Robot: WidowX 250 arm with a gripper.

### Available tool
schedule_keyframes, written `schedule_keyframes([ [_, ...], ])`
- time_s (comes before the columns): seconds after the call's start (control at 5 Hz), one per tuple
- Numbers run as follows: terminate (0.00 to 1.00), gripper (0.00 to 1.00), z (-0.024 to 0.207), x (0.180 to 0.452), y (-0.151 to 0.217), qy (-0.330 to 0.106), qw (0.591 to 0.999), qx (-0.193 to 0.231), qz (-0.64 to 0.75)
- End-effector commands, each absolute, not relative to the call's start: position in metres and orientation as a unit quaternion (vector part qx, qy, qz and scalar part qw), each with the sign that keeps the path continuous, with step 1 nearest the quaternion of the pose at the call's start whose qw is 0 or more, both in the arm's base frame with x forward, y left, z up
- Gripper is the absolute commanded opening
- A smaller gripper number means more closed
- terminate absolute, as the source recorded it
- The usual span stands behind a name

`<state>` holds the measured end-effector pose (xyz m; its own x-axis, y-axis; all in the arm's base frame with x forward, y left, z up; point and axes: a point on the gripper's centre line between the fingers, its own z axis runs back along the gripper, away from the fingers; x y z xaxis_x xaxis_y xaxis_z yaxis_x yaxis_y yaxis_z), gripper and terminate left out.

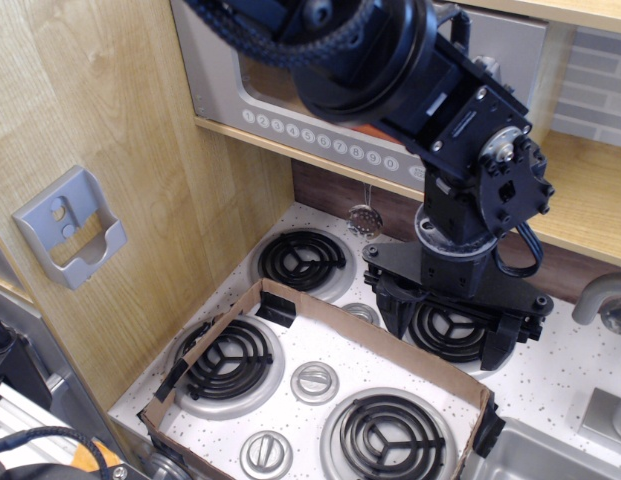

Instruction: Open microwave

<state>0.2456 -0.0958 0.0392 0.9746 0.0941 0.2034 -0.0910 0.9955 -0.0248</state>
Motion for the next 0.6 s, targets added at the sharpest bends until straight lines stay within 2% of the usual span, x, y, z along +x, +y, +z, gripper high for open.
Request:
schedule_keyframes([
  [0.0, 0.00, 1.00, 0.039, 0.246, -0.096, -0.103, 0.994, -0.008, 0.047],
  [0.4, 0.00, 1.00, 0.063, 0.273, -0.088, -0.133, 0.989, 0.004, 0.057],
])
